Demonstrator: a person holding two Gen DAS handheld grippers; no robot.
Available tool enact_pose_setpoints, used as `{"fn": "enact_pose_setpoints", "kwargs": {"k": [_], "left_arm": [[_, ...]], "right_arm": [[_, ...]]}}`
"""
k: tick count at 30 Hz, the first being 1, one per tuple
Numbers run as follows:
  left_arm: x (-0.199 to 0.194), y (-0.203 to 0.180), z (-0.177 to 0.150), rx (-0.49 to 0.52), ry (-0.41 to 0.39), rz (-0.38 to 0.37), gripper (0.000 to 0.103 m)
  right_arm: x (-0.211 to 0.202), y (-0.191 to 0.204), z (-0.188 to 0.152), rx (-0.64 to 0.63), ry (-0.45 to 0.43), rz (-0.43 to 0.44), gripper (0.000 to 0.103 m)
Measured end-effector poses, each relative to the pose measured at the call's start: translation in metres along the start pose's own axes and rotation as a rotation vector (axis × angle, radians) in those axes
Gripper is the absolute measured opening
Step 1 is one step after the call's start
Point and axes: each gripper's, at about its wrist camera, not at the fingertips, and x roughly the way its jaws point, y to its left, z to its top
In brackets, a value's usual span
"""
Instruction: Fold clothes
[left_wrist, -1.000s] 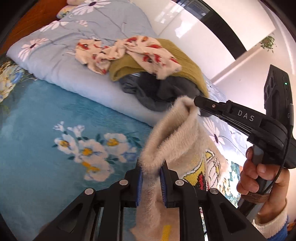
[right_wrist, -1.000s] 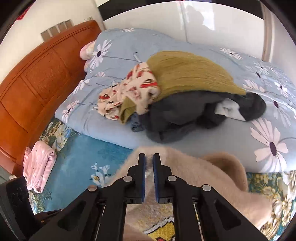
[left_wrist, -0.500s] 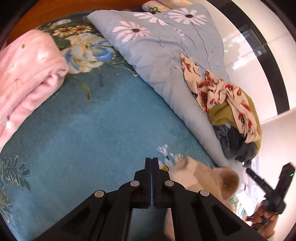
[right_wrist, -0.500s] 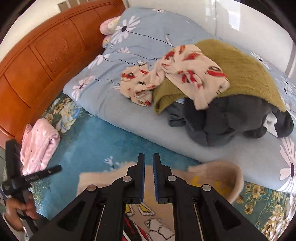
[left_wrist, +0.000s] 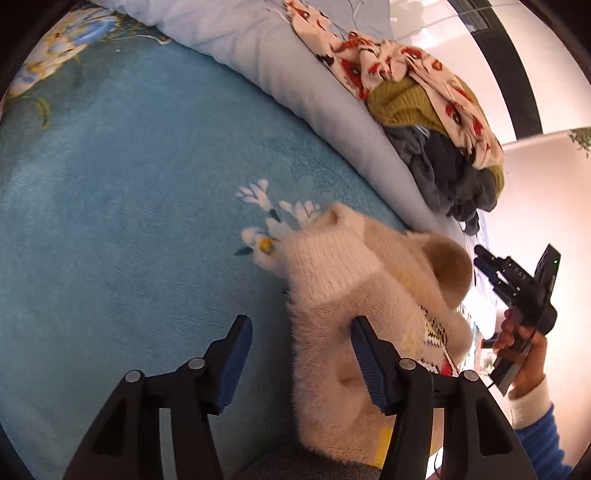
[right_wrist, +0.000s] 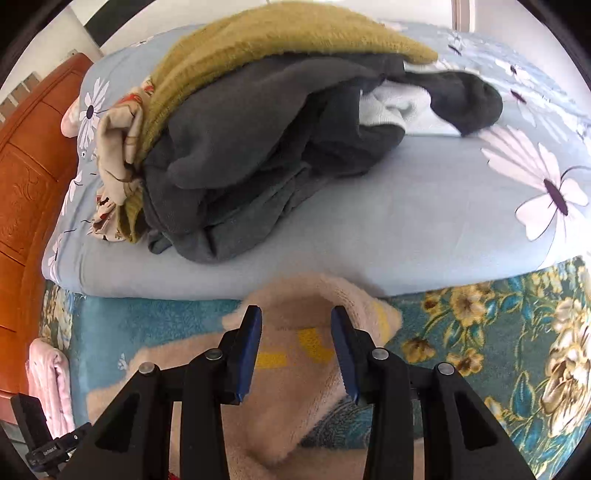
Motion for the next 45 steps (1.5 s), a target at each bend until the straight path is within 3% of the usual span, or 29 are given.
{"fn": "enact_pose_setpoints", "kwargs": {"k": [2, 6, 10, 11, 12, 13, 14, 17, 20, 25, 27, 30, 32, 36, 40, 45], "left_arm": [[0.008, -0.001, 0.003, -0.004, 0.014, -0.008, 0.061], [0.021, 0.0, 0.009, -0.033, 0.036, -0.038, 0.061], [0.023, 0.0, 0.011, -0.063, 0.03, -0.074, 0.059], [0.023, -0.003, 0.011, -0.048, 0.025, -0.073, 0.057], [0.023, -0.009, 0.01, -0.019, 0.022, -0.063, 0.052], [0.023, -0.013, 0.009, 0.008, 0.018, -0.053, 0.031], [0.022, -0.018, 0.008, 0.022, 0.01, -0.038, 0.021], [0.014, -0.03, 0.007, 0.055, -0.024, -0.007, 0.013], [-0.015, -0.039, 0.009, 0.078, -0.102, -0.002, 0.012], [-0.106, -0.05, 0.008, 0.151, -0.329, -0.012, 0.012], [-0.124, -0.038, 0.011, 0.125, -0.354, 0.024, 0.012], [-0.11, 0.003, 0.013, 0.003, -0.309, 0.051, 0.012], [-0.087, 0.031, 0.011, -0.096, -0.26, 0.089, 0.012], [-0.066, 0.066, 0.0, -0.21, -0.207, 0.135, 0.012], [-0.071, 0.069, -0.002, -0.235, -0.235, 0.084, 0.012], [-0.087, 0.025, -0.002, -0.086, -0.308, 0.058, 0.012]], "right_arm": [[-0.009, 0.013, 0.003, -0.118, -0.037, -0.083, 0.049], [0.021, 0.02, 0.004, -0.267, 0.098, -0.179, 0.051], [0.048, 0.014, -0.006, -0.285, 0.198, -0.26, 0.051], [0.049, 0.01, -0.007, -0.258, 0.205, -0.263, 0.047], [0.049, 0.006, -0.008, -0.225, 0.211, -0.264, 0.031], [0.048, 0.002, -0.01, -0.194, 0.216, -0.266, 0.019], [0.047, -0.001, -0.012, -0.164, 0.221, -0.267, 0.014], [0.03, -0.004, -0.012, -0.12, 0.207, -0.208, 0.01], [-0.011, 0.0, -0.002, -0.083, 0.121, -0.082, 0.01], [-0.13, -0.003, 0.012, -0.036, -0.24, 0.21, 0.009], [-0.153, -0.016, 0.008, 0.019, -0.323, 0.244, 0.009], [-0.12, -0.045, -0.008, 0.15, -0.275, 0.314, 0.009], [-0.068, -0.058, -0.019, 0.268, -0.127, 0.335, 0.01], [-0.01, -0.047, -0.051, 0.29, 0.02, 0.259, 0.01], [-0.005, -0.028, -0.05, 0.227, 0.025, 0.247, 0.01], [-0.033, -0.042, -0.043, 0.16, -0.032, 0.238, 0.01]]}}
